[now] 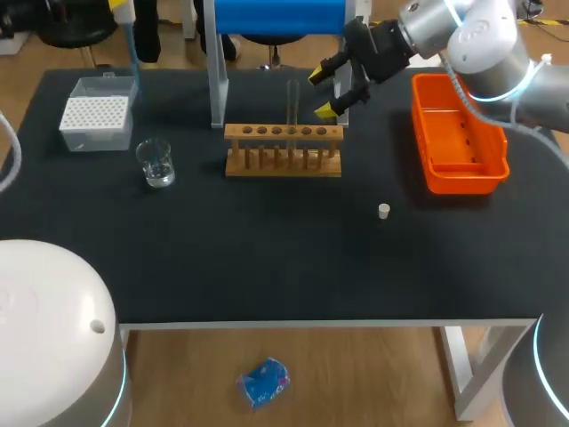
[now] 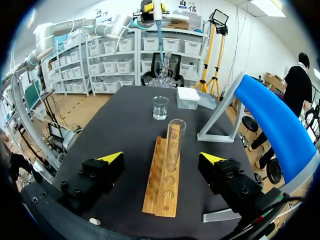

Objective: Invert the test tube, pick up the pipette, mount the tip to pipette, aspirate from beaker and dispense into the tube, eject the tip, return the pipette, and cap with the stopper.

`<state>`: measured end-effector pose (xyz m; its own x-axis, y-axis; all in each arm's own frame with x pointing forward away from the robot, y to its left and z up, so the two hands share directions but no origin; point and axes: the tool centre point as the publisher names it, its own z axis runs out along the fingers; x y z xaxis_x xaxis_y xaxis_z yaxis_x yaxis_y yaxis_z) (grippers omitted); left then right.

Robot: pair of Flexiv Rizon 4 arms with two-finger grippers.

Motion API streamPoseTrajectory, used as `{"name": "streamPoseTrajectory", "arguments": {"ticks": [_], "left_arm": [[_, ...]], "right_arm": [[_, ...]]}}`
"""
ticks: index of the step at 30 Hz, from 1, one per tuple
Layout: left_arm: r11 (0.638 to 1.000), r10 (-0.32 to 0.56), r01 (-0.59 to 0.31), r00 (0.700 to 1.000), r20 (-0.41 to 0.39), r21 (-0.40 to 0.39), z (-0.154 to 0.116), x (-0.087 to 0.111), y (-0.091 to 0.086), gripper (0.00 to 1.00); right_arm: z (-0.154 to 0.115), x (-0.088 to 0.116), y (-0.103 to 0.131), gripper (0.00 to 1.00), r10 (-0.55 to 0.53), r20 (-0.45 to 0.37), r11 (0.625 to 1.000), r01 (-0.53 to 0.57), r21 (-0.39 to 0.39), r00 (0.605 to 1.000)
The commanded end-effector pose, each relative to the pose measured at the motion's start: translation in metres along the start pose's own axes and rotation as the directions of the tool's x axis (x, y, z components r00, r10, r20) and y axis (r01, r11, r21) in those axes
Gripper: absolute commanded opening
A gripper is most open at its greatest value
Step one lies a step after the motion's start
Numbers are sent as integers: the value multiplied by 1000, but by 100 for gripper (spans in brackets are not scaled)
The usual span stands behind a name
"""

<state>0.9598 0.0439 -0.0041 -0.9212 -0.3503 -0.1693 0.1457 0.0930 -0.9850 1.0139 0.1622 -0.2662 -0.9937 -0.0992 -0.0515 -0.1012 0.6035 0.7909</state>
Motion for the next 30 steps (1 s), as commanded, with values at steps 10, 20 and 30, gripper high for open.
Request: {"name": "streamPoseTrajectory", "arguments": {"ticks": [10, 20, 30], "left_arm": [[999, 47, -47, 999, 12, -16, 6, 6, -44, 0], [997, 73, -74, 991, -113, -3, 50, 23, -63, 0], [995, 95, -92, 964, -250, 25, 120, 49, -73, 0]], "right_arm": [[-1, 0, 0, 100, 0, -1, 1000, 0, 3, 1000], [-1, 0, 0, 100, 0, -1, 1000, 0, 3, 1000], [-1, 0, 0, 100, 0, -1, 1000, 0, 3, 1000]]}}
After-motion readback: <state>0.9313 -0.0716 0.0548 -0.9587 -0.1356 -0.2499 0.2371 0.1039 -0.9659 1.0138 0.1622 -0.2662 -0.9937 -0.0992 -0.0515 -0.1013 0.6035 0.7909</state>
